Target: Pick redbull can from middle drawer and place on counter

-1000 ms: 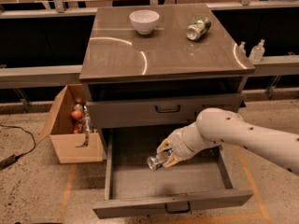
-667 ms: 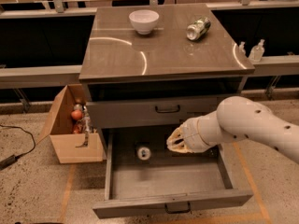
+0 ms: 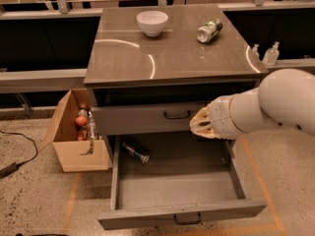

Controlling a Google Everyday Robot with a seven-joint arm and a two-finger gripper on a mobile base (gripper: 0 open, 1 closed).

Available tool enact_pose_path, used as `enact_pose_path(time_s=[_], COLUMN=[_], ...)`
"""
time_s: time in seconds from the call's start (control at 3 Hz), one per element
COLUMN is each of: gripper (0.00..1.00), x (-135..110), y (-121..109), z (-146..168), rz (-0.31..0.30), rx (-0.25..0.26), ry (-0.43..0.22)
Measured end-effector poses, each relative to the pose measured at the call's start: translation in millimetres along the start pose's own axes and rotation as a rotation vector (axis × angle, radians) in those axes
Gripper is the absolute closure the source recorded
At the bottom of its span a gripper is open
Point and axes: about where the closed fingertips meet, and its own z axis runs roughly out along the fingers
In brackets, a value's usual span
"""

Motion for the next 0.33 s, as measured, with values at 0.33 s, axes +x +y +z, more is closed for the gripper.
enact_pose_path(time_s=[0.33], gripper=[0.82], x=[-1.8], y=[-1.3], z=[0.0], rz=[-0.003], rx=[0.001], ry=[0.0])
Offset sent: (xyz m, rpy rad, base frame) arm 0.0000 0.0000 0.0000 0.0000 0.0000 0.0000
